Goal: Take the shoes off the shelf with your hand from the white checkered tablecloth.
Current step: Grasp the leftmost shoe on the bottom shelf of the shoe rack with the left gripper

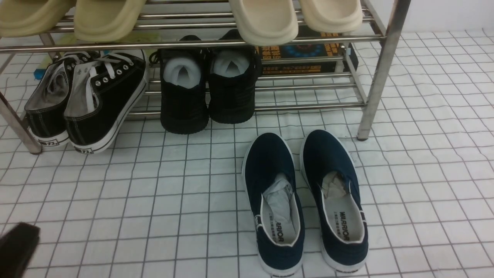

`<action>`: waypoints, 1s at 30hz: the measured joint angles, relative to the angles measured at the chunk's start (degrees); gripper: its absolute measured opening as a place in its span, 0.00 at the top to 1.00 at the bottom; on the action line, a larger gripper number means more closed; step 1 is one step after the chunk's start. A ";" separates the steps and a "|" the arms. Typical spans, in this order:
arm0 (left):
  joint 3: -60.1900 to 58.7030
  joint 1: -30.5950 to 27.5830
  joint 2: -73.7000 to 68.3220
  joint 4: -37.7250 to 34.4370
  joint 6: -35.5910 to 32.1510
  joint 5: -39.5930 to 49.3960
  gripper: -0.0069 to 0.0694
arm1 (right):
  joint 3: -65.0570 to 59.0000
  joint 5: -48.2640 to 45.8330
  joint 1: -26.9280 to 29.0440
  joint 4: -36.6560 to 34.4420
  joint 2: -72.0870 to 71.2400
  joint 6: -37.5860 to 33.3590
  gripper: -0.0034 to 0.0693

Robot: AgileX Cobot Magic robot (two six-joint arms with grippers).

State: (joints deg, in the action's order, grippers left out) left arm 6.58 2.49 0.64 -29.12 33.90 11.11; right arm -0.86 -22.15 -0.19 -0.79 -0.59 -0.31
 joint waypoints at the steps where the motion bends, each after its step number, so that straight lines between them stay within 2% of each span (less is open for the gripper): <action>1: 4.08 0.00 -0.94 1.25 -2.35 0.19 0.83 | 0.00 0.00 0.00 0.00 0.00 0.00 0.71; 4: 13.63 0.00 -7.99 5.01 -7.80 4.63 0.90 | 0.00 0.00 0.00 0.00 0.00 0.00 0.71; 8: 22.73 0.00 -20.83 11.84 -9.84 18.29 0.91 | 0.00 0.00 0.00 0.00 0.00 0.00 0.70; 9: 26.18 0.00 -26.88 15.30 -10.27 28.24 0.91 | 0.00 0.00 0.00 0.00 0.00 0.00 0.70; 10: 29.02 0.00 -31.87 17.95 -10.40 34.24 0.91 | 0.00 0.00 0.00 0.00 0.00 0.00 0.70; 14: 37.66 0.00 -44.75 28.26 -10.62 48.42 0.91 | 0.00 0.00 0.00 0.00 0.00 0.00 0.69; 15: 38.59 0.00 -45.92 29.57 -10.62 49.10 0.91 | 0.00 0.00 0.00 0.00 0.00 0.00 0.69; 17: 43.62 0.00 -51.59 39.04 -9.99 50.75 0.91 | 0.00 0.00 0.00 0.00 0.00 0.00 0.68; 21: 50.57 0.00 -57.47 47.64 -6.76 54.03 0.89 | 0.00 0.00 0.00 0.00 0.00 0.00 0.67; 25: 55.59 -1.29 -61.42 48.00 -7.45 53.90 0.89 | 0.00 0.00 0.00 0.00 0.00 0.00 0.67; 27: 57.49 -4.53 -63.60 45.93 -8.58 52.86 0.89 | 0.00 0.00 0.00 0.00 0.00 0.00 0.66; 30: 58.91 -11.81 -67.06 39.19 -12.20 51.15 0.89 | 0.00 0.00 0.00 0.00 0.00 0.00 0.66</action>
State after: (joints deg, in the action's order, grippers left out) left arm 65.50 -9.32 -66.42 10.07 21.70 62.26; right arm -0.86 -22.15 -0.19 -0.79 -0.59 -0.31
